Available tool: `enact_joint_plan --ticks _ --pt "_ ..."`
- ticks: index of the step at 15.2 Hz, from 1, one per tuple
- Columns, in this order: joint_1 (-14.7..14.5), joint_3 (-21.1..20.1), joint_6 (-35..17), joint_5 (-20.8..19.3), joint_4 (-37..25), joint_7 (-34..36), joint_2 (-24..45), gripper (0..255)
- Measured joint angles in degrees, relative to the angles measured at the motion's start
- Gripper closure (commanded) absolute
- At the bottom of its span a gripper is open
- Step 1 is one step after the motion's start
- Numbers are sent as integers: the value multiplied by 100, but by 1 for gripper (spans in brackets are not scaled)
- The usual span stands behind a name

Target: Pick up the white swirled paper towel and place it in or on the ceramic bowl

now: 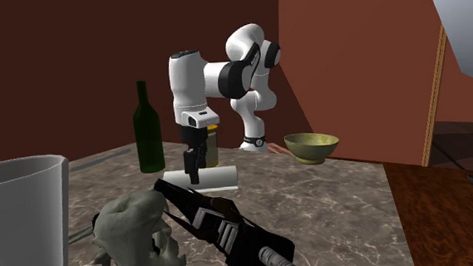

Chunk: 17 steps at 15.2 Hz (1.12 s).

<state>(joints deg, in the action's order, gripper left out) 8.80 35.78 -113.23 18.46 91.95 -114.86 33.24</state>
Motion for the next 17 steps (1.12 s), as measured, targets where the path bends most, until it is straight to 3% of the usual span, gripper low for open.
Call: enact_joint_plan --ticks 1,2,17 --pt "0 0 -1 0 0 0 0 0" --pt "0 0 -1 0 0 0 0 255" --pt "-20 51 232 -79 -131 44 -120 255"
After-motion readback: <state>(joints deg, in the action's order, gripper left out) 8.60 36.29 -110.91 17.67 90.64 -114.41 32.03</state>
